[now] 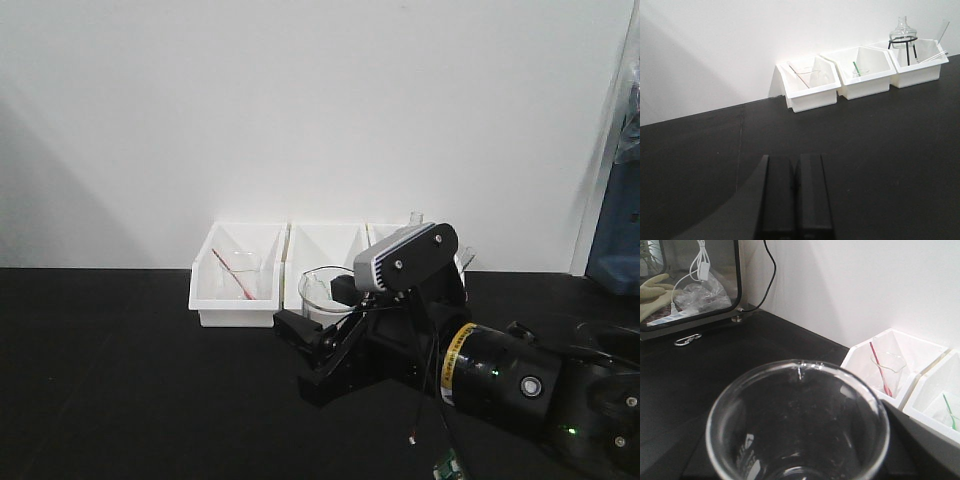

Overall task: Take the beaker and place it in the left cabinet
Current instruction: 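Close the right gripper on the beaker and lift it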

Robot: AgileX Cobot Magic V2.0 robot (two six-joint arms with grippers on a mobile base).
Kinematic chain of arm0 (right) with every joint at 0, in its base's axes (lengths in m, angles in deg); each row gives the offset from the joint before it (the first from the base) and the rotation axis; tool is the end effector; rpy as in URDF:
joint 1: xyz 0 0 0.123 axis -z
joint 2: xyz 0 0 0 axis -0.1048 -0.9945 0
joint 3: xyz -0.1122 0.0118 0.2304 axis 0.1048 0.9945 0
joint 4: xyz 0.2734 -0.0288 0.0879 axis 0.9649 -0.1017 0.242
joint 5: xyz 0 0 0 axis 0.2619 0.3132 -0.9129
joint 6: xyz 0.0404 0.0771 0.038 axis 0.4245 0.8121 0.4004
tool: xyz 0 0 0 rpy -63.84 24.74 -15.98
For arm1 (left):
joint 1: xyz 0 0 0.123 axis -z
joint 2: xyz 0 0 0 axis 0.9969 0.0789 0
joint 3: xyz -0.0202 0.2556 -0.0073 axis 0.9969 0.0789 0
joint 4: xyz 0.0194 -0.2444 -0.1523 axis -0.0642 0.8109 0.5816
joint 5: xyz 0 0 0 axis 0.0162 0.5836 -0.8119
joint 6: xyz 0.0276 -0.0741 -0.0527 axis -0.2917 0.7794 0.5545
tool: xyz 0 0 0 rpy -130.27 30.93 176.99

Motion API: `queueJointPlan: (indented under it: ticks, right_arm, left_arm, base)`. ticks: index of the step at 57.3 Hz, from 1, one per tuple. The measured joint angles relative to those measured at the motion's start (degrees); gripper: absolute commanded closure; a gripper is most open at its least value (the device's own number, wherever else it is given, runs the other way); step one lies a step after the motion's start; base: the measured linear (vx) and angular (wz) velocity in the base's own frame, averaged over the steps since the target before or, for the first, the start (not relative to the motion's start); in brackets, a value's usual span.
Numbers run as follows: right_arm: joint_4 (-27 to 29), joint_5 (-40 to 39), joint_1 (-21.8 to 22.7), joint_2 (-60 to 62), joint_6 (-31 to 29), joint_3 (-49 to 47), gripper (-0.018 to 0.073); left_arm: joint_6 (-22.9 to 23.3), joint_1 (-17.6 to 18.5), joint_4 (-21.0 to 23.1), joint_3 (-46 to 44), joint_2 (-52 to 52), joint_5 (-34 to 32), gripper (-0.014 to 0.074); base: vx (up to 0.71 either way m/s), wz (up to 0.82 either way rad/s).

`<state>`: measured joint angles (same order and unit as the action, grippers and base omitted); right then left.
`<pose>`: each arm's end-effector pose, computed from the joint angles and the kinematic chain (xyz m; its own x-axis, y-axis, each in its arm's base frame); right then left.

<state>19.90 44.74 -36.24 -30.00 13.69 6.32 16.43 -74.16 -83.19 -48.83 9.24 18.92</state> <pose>0.3170 0.2138 0.2724 -0.1038 -0.1118 -0.9883 -0.7173 0.6968 -0.0035 0.1242 -0.0253 0.1931 -0.0070 0.1043 -0.9945 0.2033 0.9739 0.1007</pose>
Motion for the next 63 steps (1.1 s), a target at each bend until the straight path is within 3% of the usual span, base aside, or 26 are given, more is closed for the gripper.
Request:
queueJointPlan:
  ticks: [63]
  right_arm:
    - [0.0, 0.5, 0.0, 0.0, 0.0, 0.0, 0.0404]
  left_arm:
    - [0.0, 0.0, 0.0, 0.0, 0.0, 0.0, 0.0603]
  base:
    - [-0.01, 0.01]
